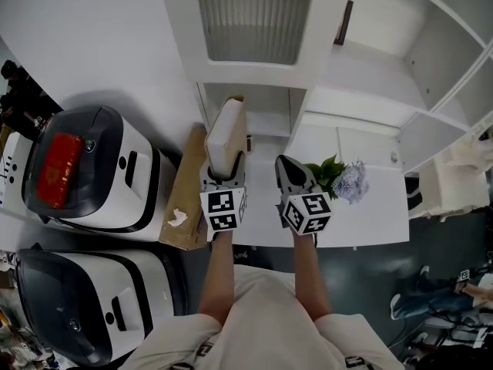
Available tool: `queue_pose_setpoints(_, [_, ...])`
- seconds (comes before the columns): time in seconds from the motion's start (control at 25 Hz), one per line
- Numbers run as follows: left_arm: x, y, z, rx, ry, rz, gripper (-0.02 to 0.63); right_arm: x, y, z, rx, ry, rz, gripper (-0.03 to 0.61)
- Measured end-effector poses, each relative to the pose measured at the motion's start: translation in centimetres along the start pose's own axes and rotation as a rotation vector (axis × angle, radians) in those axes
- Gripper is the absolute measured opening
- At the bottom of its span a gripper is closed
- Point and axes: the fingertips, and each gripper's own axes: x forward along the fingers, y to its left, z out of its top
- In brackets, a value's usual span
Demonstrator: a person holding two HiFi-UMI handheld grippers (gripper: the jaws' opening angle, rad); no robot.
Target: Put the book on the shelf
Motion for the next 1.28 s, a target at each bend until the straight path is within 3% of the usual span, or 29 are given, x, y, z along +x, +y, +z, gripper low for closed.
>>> queue_pose_setpoints(0.96, [5.9,1.4,0.5,0.039,-0.069,-0.052,0.229,3.9,-1.1,-0.5,-0.006,-0.014,-0.125,0.025])
queue_pose_setpoints(1.28, [7.3,1.9,0.6,0.039,-0.079,-0.018,0.23,6.1,-0.7,-0.8,-0.012,-0.005,-0.076,0.025])
